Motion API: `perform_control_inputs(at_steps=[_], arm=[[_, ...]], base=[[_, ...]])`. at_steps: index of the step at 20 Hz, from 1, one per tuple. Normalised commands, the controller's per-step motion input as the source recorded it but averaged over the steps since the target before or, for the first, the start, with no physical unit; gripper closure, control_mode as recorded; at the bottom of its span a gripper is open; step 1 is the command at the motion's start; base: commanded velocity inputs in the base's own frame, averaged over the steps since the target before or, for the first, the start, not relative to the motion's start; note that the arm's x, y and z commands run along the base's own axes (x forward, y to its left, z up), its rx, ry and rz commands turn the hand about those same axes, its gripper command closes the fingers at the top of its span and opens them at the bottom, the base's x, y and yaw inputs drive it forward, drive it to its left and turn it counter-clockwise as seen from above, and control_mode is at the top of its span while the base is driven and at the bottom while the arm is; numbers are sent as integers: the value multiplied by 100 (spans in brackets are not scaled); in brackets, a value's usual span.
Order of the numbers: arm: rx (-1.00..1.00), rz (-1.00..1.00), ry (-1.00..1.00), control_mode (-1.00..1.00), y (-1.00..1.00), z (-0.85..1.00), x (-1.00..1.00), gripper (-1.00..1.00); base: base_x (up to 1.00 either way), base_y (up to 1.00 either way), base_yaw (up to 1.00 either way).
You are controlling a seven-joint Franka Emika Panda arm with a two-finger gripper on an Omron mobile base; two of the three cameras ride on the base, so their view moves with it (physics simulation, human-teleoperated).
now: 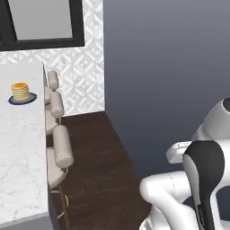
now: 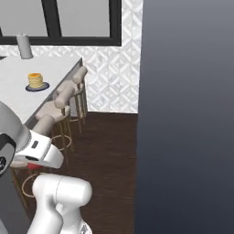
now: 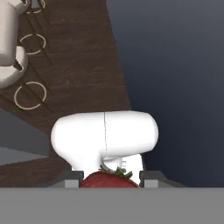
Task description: Take the strawberry from the fridge and place it on top of the pancake, located on the dining counter.
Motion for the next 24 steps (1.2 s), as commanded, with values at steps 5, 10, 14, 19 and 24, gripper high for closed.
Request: perform_control_inputs(at_steps=[5,10,14,19,24], arm=[[0,0,0,100,0,0,0,100],[0,0,0,100,0,0,0,100],[0,0,0,100,0,0,0,100],[0,0,0,100,0,0,0,100],[0,0,0,100,0,0,0,100]], base=[[100,-56,44],[100,-59,40],[100,-44,42],[100,-63,43],[100,-77,45]])
